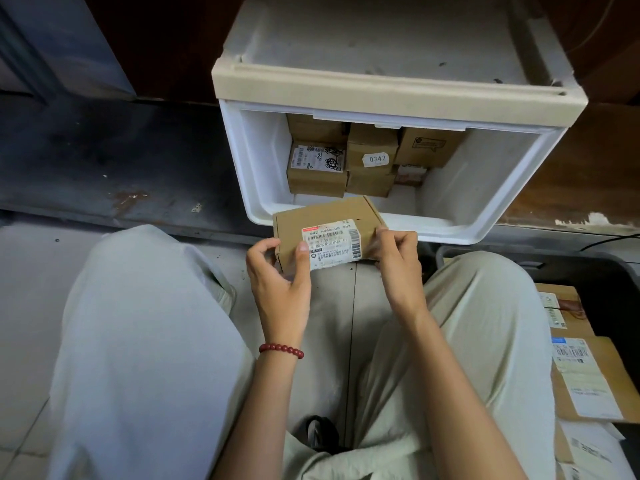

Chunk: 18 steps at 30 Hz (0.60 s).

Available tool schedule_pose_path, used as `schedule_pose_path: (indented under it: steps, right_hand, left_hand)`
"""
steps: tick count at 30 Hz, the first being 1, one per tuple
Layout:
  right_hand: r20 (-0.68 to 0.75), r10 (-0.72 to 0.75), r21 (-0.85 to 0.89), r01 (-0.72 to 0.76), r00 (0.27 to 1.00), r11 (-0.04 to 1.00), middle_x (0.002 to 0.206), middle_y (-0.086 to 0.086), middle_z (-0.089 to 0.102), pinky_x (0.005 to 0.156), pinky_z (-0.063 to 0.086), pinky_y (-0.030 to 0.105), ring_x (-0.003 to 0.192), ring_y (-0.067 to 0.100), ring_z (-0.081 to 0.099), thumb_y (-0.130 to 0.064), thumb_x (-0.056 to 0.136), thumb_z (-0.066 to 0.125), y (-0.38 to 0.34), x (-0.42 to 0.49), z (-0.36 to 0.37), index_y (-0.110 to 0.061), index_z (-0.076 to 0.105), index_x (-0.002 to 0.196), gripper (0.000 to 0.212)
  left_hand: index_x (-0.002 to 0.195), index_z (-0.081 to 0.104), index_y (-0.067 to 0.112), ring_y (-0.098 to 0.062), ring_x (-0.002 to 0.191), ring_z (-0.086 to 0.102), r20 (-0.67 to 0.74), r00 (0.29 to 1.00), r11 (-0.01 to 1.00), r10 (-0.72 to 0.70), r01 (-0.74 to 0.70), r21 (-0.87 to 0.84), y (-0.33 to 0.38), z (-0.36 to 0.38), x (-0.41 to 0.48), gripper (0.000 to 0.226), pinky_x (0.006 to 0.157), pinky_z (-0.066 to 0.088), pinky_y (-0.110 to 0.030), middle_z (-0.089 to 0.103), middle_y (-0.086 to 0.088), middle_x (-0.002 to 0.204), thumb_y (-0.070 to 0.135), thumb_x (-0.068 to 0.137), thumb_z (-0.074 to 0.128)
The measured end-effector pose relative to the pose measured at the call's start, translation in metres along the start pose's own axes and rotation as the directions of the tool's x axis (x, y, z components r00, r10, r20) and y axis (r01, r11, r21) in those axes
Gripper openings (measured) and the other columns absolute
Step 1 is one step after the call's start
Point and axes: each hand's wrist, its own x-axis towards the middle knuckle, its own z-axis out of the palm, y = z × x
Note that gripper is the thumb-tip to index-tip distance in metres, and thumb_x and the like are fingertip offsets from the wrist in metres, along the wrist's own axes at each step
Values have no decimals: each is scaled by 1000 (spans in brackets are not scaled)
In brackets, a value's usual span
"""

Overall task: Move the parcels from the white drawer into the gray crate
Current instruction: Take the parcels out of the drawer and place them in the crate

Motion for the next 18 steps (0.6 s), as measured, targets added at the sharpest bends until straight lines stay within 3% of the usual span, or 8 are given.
schedule_pose_path:
  steps: [2,4,8,12,16,18]
  right_hand:
    - [21,19,12,-19,1000,1000,83,-12,57,98,46,43,82,6,55,-26,93,49,1,1,0,-17,49,97,10]
    - [46,17,35,-19,999,999,86,-11,61,99,46,48,84,8,57,-27,85,51,2,1,0,-25,48,100,15]
    - [104,-32,101,21,994,995,116,-9,65,102,46,46,110,12,61,-51,76,61,-4,-5,-1,-41,45,123,50]
    - [78,-149,178,133,986,975,121,-5,66,101,48,40,113,11,61,-33,88,63,-27,-8,-13,-30,49,133,47]
    - [-54,-271,209,276,961,938,120,-11,62,87,47,12,103,-5,60,-17,94,60,-57,-14,-42,-22,46,135,44]
    - [-107,-295,191,311,950,931,120,-11,60,87,48,14,104,-3,59,-17,93,61,-67,-16,-62,-23,45,134,44]
  left_hand:
    - [107,44,23,-13,110,56,-22,998,998,50,-49,43,-2,-1,0,34,90,53,-39,47,1,117,34,82,65]
    - [111,45,23,-7,107,53,-19,995,993,101,-100,63,0,-2,-2,36,90,51,-40,44,4,116,25,82,66]
    - [130,46,16,-7,113,52,26,990,987,139,-140,72,9,3,-3,54,94,46,-23,45,5,125,16,83,72]
    - [143,38,19,-13,123,49,121,980,981,158,-170,96,29,9,1,62,89,37,-2,48,-1,141,26,89,65]
    - [145,34,20,-11,128,47,183,947,962,263,-272,25,66,29,2,66,101,40,-19,45,0,144,36,88,63]
    - [145,34,20,-13,128,48,228,923,949,310,-314,-19,81,42,-1,70,104,42,-29,47,0,143,43,85,61]
